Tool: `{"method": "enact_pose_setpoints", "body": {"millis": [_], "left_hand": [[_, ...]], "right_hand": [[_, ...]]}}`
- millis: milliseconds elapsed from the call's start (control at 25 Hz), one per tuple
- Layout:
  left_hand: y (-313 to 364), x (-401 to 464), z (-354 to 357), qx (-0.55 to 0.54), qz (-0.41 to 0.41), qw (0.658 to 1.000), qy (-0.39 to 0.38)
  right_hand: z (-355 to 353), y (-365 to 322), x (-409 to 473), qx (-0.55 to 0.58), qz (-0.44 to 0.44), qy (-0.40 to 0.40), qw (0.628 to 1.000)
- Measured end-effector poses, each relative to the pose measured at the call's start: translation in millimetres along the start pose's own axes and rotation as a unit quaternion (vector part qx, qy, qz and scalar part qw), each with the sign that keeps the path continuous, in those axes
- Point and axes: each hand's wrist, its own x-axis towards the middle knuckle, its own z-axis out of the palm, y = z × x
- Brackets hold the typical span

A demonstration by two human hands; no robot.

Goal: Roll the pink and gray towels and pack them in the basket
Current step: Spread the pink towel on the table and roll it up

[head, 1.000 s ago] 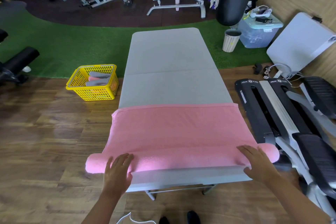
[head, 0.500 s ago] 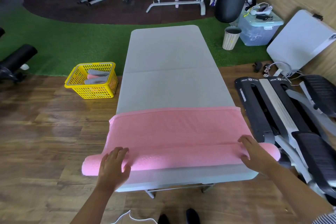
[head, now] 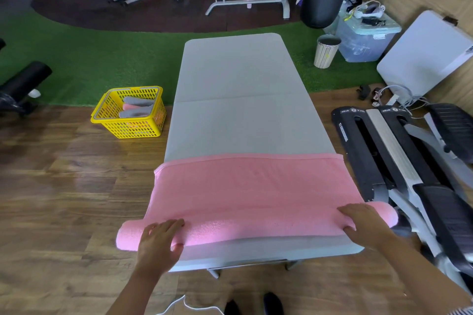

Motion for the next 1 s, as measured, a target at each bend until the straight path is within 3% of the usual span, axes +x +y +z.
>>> {"method": "enact_pose_setpoints", "body": {"millis": [160,400,560,720,880,1000], "left_hand": [[-4.8,17.9,-10.2,-0.044,-0.032,0.998,-0.010],[-4.0,22.1,3.1,-0.045,-0.039,0.997,0.048],[-4.2,13.2,12.7,-0.032,-0.024,0.999,0.015],[-3.4,17.2,4.3,-0.041,-0.034,0.998,-0.013],[-8.7,22.9,-4.7,-0.032,-0.018,0.999,-0.018],[-7.3,26.1,-3.6,-0.018,-0.017,1.000,-0.010]], "right_hand": [[-15.0,-3.8,3.6,-0.013,0.019,-0.044,0.999],[1.7,-6.7,11.8,0.052,-0.014,0.109,0.993],[17.6,-4.5,1.9,0.020,-0.024,0.040,0.999],[7.8,-5.2,0.9,0.023,-0.010,0.050,0.998],[-12.7,-9.3,5.2,0.004,0.000,-0.048,0.999],[-8.0,-8.9,4.7,0.038,-0.012,0.006,0.999]]}}
